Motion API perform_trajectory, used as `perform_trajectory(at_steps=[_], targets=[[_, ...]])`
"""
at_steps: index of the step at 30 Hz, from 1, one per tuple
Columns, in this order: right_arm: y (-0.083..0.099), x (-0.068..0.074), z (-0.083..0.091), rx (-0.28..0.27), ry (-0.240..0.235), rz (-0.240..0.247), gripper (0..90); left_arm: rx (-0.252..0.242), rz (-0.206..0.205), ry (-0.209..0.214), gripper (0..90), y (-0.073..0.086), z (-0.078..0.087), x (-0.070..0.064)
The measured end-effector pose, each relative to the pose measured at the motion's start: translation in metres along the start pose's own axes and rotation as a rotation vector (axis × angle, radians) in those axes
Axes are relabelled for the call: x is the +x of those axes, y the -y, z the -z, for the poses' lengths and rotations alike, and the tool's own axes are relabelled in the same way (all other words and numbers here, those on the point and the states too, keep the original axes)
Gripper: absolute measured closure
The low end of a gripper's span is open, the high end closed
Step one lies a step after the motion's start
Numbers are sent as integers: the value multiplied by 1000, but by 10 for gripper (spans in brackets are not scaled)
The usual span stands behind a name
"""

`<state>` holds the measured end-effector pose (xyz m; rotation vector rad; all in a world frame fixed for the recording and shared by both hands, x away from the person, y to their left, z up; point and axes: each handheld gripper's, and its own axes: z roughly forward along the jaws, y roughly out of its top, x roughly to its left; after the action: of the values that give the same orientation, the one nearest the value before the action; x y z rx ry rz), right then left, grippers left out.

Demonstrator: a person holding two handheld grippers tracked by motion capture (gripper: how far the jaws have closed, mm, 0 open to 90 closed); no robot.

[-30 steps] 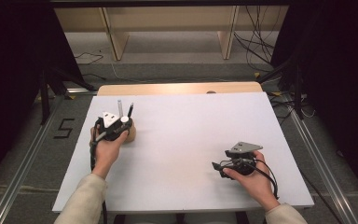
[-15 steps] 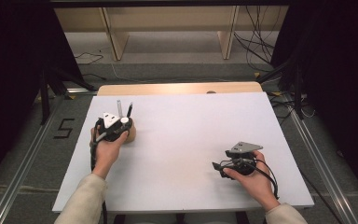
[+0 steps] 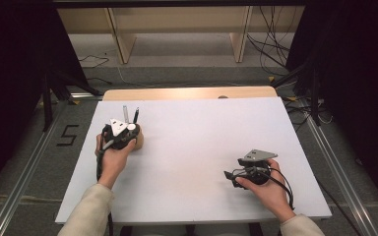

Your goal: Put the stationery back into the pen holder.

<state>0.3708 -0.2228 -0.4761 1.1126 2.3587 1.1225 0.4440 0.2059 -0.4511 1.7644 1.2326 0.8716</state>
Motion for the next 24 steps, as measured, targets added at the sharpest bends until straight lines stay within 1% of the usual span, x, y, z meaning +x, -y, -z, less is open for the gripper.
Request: perform_trajectory(at_steps=[2, 7, 10, 14, 17, 19, 22, 24], targets=[[0, 0, 0, 1, 0, 1, 272, -9, 6, 0, 624, -1, 1, 0], [0, 0, 0, 0, -1, -1, 272, -34, -3, -13, 587, -4, 5, -1], [0, 0, 0, -1, -1, 0, 272, -43, 4, -16, 575, -5, 7, 0], [0, 0, 0, -1, -1, 1, 272, -54, 20, -9, 550, -7, 11, 1], [0, 0, 0, 0, -1, -1, 272, -59, 22, -7, 520, -8, 15, 0], [0, -1, 0, -2, 0, 0, 272, -57, 27, 1, 502, -10, 18, 0], [0, -1, 1, -4, 1, -5, 272, -63, 53, 18, 491, -11, 21, 0], [0, -1, 1, -2, 0, -2, 272, -60, 54, 27, 480, -13, 24, 0]])
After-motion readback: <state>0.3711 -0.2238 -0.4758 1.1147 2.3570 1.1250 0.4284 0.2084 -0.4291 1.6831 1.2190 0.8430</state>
